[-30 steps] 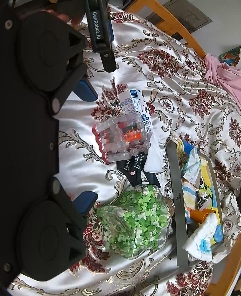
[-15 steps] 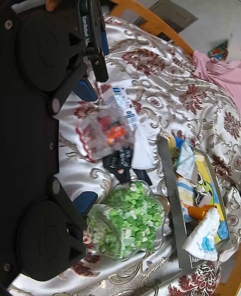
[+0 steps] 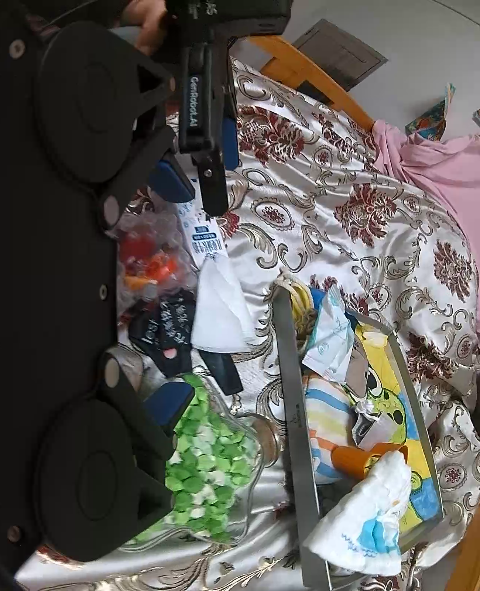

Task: Organize soft objects
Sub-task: 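Move the left tool to the white cloth while the right tool approaches the black strap item, then close the left tool on the white cloth while the right tool grasps the black strap item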

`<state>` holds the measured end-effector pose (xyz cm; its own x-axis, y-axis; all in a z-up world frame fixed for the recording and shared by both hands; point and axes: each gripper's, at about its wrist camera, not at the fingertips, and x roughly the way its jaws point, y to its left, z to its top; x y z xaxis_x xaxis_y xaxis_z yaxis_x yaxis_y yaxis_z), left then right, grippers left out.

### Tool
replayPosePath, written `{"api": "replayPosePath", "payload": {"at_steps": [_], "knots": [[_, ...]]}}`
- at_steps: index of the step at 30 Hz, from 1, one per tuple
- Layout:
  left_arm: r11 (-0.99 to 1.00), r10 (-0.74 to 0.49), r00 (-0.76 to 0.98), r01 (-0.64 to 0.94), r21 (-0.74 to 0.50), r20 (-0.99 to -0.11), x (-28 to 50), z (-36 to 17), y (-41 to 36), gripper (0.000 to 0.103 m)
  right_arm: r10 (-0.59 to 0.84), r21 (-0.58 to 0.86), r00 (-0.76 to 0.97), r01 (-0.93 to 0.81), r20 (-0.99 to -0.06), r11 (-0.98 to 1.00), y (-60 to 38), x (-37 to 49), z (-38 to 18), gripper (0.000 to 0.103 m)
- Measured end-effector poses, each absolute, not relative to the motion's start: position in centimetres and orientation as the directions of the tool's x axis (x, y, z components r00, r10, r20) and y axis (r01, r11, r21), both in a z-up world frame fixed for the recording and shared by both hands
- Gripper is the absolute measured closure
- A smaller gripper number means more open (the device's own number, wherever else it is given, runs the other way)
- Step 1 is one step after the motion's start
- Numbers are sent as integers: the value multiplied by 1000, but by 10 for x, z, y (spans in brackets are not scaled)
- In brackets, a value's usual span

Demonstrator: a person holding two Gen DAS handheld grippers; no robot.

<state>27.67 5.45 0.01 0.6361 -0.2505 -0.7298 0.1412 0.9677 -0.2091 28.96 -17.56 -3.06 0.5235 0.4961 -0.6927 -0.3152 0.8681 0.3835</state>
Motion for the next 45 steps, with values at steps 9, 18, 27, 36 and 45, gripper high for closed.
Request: {"api": "replayPosePath", "payload": {"at_steps": [9, 18, 27, 36, 45], "knots": [[929, -368, 565, 244, -277, -738, 324, -27, 60, 3, 532, 400, 454, -358, -715, 844, -161, 324, -43, 1], [894, -448, 468, 210, -396, -762, 344, -56, 70, 12, 540, 425, 378, -348, -752, 836, -138, 342, -55, 1], [868, -487, 434, 149, -473, -758, 358, -73, 71, 39, 557, 473, 371, -298, -743, 829, -137, 347, -67, 0], [887, -459, 456, 199, -416, -762, 355, -73, 61, 67, 563, 473, 381, -308, -734, 825, -132, 349, -69, 1], [896, -443, 504, 221, -386, -741, 351, -71, 65, 92, 554, 486, 385, -266, -738, 833, -132, 355, -69, 0]]}}
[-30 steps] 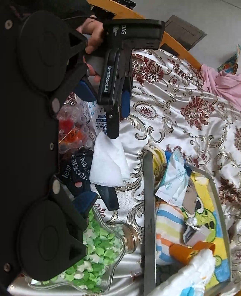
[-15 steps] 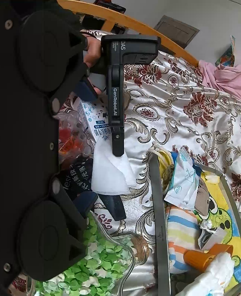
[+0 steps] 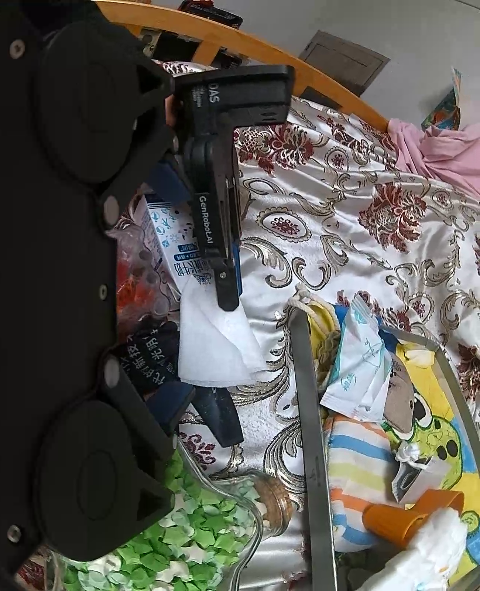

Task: Organize soft objects
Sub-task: 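Close the left tool on the white cloth while the right tool grasps the black strap item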

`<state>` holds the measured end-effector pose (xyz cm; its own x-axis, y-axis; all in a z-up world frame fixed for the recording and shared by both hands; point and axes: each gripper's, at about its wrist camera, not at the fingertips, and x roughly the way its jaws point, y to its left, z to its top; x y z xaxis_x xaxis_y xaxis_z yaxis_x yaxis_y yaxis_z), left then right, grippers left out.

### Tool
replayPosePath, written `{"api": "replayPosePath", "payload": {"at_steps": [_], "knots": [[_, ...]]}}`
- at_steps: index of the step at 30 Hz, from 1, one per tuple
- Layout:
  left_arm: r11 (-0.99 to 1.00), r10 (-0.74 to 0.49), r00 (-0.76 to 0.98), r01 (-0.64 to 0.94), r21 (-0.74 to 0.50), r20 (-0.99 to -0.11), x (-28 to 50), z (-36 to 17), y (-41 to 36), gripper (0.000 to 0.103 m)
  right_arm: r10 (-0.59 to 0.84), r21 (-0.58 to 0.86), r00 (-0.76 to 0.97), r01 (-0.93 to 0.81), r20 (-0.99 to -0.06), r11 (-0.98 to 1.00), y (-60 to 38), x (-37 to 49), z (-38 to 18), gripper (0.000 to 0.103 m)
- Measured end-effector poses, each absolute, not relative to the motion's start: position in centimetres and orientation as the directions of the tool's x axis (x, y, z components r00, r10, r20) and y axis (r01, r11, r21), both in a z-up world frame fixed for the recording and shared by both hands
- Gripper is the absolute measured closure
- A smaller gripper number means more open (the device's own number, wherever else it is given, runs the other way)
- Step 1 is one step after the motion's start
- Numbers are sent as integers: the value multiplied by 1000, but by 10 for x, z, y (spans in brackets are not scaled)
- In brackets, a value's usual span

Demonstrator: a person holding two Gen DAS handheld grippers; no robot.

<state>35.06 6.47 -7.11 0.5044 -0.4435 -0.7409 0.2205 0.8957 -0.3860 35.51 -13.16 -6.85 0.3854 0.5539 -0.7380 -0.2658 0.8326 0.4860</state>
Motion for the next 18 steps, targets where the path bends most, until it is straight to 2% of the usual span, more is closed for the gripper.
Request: {"api": "replayPosePath", "payload": {"at_steps": [4, 18], "knots": [[897, -440, 527, 226, -380, -727, 349, -68, 64, 101, 545, 490, 384, -240, -745, 838, -130, 358, -70, 0], [925, -333, 600, 57, -377, -727, 344, -60, 87, 103, 520, 456, 390, -249, -760, 854, -122, 369, -72, 0]]}}
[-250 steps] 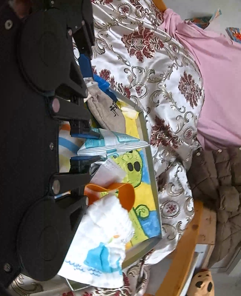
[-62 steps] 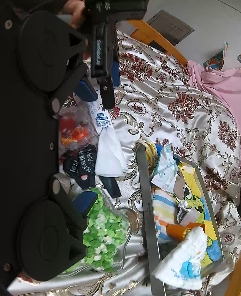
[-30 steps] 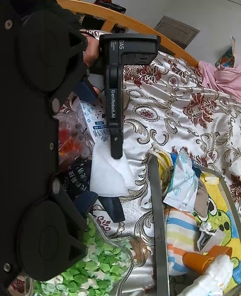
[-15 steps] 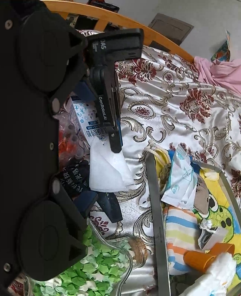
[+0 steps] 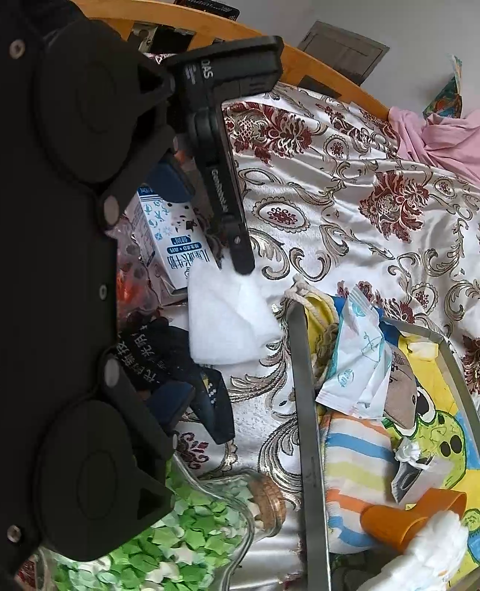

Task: Organize soft objects
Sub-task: 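Close the left tool on the white cloth while the right tool grasps the black strap item, then lift the white cloth with the left tool while the right tool lifts the black strap item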

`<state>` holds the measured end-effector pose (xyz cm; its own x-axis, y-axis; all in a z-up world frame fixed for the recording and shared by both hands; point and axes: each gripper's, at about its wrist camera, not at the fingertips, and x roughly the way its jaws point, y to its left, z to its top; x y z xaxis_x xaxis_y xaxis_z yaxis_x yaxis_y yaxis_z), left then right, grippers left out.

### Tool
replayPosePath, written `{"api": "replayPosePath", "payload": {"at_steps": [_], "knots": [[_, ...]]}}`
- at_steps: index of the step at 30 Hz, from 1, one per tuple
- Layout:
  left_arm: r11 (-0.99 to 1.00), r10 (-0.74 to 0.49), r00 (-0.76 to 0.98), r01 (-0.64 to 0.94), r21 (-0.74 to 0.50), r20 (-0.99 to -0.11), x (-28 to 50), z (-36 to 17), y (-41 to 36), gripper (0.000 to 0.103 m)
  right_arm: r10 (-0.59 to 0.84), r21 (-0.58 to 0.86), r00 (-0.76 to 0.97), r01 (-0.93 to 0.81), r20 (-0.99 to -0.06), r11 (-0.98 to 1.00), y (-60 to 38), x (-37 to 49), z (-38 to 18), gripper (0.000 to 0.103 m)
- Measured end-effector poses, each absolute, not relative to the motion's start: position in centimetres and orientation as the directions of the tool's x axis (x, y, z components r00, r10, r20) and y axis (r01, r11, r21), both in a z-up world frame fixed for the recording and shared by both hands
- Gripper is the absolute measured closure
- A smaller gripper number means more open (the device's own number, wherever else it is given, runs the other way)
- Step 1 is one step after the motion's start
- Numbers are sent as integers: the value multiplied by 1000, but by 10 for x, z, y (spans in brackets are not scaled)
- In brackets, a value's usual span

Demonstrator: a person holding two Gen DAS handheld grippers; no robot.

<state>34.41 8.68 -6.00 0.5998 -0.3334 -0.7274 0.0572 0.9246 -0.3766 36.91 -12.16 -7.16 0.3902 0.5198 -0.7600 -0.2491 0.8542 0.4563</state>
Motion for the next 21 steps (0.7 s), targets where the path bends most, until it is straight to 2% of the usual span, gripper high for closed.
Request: {"api": "replayPosePath", "payload": {"at_steps": [6, 13, 21], "knots": [[935, -241, 621, -59, -351, -746, 347, -59, 106, 103, 453, 417, 335, -176, -826, 892, -109, 394, -74, 0], [933, -218, 625, -91, -348, -749, 347, -59, 117, 103, 338, 320, 189, -120, -922, 940, -85, 423, -84, 1], [933, -225, 610, -91, -349, -760, 349, -66, 118, 103, 287, 266, 184, -132, -940, 955, -71, 433, -91, 1]]}}
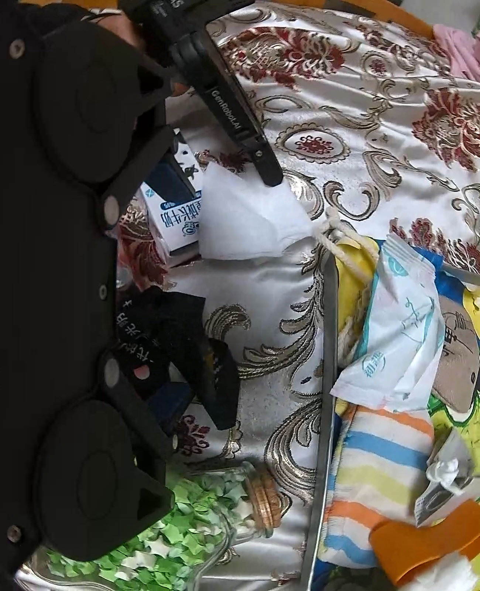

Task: Organize soft objects
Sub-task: 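Lift the white cloth with the left tool while the right tool lifts the black strap item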

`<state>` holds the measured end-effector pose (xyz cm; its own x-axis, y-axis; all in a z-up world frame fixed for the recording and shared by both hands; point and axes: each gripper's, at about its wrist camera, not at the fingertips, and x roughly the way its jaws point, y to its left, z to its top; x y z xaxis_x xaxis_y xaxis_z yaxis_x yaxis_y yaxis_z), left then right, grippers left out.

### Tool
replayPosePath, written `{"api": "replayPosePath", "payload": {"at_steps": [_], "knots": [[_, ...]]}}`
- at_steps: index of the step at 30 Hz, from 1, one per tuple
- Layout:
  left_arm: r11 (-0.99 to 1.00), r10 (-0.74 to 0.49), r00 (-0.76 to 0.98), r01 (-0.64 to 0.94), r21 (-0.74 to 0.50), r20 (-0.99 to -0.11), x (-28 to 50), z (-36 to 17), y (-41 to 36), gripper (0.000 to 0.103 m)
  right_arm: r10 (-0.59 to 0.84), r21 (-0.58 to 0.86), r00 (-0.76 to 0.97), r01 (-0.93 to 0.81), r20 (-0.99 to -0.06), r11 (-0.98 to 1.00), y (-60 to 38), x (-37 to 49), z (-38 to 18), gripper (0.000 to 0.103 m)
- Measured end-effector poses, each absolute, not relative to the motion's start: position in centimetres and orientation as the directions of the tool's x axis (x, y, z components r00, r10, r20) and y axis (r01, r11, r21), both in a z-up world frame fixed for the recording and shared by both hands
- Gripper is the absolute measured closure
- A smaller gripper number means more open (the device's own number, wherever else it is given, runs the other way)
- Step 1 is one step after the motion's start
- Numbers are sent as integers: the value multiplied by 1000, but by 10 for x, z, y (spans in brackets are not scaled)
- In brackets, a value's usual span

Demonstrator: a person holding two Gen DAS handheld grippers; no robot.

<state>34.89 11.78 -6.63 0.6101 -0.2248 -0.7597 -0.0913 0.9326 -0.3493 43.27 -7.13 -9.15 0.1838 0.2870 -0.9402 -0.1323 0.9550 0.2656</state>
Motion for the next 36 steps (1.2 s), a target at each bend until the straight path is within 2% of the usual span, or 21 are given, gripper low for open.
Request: {"api": "replayPosePath", "payload": {"at_steps": [9, 11, 13, 16, 19, 23, 29, 33, 36], "knots": [[930, -240, 601, -83, -358, -762, 350, -68, 118, 102, 223, 188, 195, -182, -955, 965, -59, 431, -98, 1], [928, -247, 599, -80, -363, -762, 350, -68, 117, 102, 216, 179, 207, -184, -954, 967, -58, 431, -99, 6], [928, -249, 596, -78, -364, -763, 351, -67, 116, 102, 217, 178, 214, -185, -952, 966, -60, 431, -99, 19], [927, -261, 601, -62, -369, -756, 351, -63, 114, 102, 223, 186, 210, -182, -952, 965, -63, 431, -99, 33], [929, -270, 598, -42, -366, -755, 351, -61, 111, 102, 201, 161, 191, -209, -961, 965, -62, 429, -99, 39], [931, -272, 587, -40, -364, -762, 351, -63, 110, 102, 179, 135, 182, -231, -967, 963, -57, 424, -96, 41], [929, -278, 570, -44, -367, -773, 352, -67, 110, 102, 135, 83, 186, -261, -973, 962, -51, 419, -99, 56], [927, -289, 556, -41, -373, -779, 354, -70, 110, 101, 138, 89, 173, -264, -975, 961, -49, 417, -102, 73], [921, -303, 550, -42, -388, -779, 356, -72, 110, 99, 152, 102, 169, -273, -974, 957, -48, 416, -105, 77]]}}
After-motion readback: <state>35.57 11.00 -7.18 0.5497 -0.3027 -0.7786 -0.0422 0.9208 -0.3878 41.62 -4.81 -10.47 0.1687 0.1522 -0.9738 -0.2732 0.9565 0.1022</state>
